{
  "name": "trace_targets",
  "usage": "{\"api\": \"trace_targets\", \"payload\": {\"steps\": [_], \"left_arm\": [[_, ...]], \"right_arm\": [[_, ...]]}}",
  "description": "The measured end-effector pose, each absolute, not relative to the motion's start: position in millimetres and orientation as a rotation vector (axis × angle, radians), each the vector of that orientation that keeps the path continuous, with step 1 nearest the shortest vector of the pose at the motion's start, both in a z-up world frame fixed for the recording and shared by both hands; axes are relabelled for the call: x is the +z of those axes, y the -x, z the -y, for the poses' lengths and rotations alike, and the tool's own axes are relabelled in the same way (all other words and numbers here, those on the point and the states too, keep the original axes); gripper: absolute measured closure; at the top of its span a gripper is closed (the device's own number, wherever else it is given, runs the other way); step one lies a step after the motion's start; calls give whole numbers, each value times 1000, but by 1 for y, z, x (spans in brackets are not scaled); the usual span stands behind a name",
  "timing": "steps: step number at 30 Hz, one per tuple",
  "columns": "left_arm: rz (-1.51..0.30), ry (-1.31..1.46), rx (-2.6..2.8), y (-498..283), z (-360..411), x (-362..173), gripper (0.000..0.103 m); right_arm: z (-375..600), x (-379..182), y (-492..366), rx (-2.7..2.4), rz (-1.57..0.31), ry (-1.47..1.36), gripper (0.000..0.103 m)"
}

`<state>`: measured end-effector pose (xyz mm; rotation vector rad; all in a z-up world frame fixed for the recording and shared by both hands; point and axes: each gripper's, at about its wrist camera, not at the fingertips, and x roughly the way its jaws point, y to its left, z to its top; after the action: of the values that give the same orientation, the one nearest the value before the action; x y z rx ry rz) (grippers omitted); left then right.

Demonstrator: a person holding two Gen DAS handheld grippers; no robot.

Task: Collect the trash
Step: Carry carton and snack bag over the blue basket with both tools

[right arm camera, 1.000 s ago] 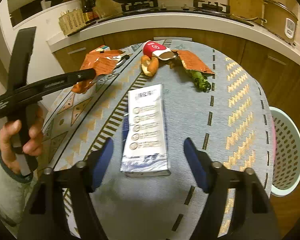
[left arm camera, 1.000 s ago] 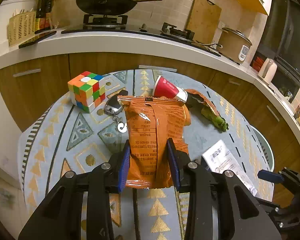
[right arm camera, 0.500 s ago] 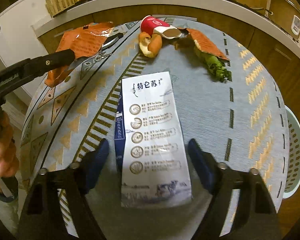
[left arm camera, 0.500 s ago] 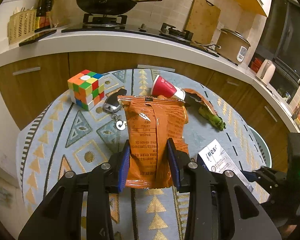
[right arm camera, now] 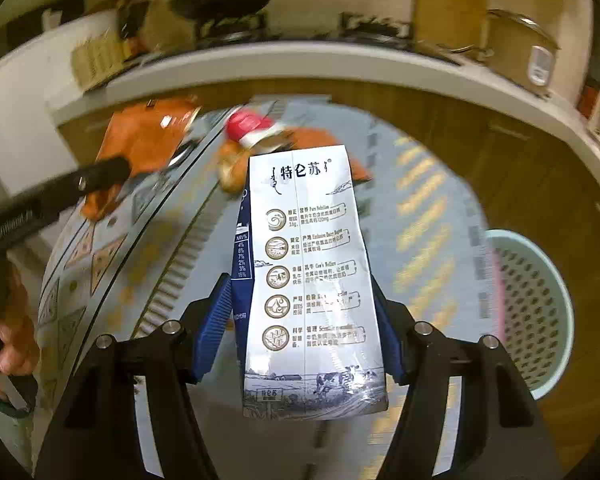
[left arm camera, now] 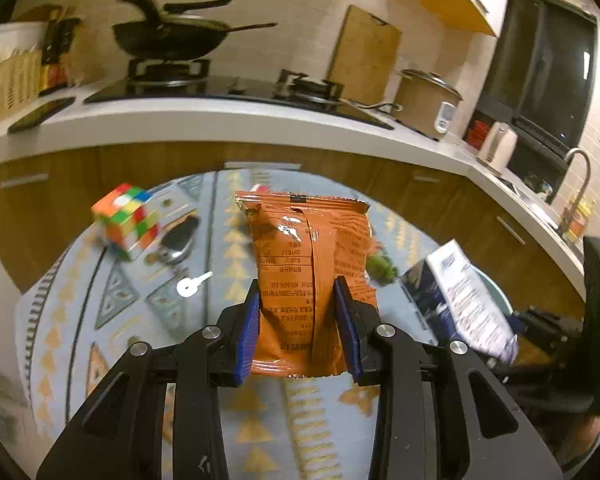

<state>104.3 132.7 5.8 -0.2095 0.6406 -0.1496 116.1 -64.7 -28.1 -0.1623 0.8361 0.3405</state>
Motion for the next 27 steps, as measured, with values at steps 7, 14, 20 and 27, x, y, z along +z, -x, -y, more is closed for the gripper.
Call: {"api": "trace_targets", "payload": {"steps": [7, 14, 20, 27], "left_arm": [[-634, 145, -263, -125, -73, 18, 70], [-675, 136, -457, -156, -2, 20, 70], [-723, 74, -529, -182, 61, 7, 70], [-797, 12, -587, -207, 119, -18, 70]], "right_arm": [[122, -3, -121, 218, -771, 108, 42], [194, 3, -129, 59, -741, 20, 42], [248, -6, -136, -32, -760, -56, 42], [299, -36, -148, -108, -829, -141, 42]]}}
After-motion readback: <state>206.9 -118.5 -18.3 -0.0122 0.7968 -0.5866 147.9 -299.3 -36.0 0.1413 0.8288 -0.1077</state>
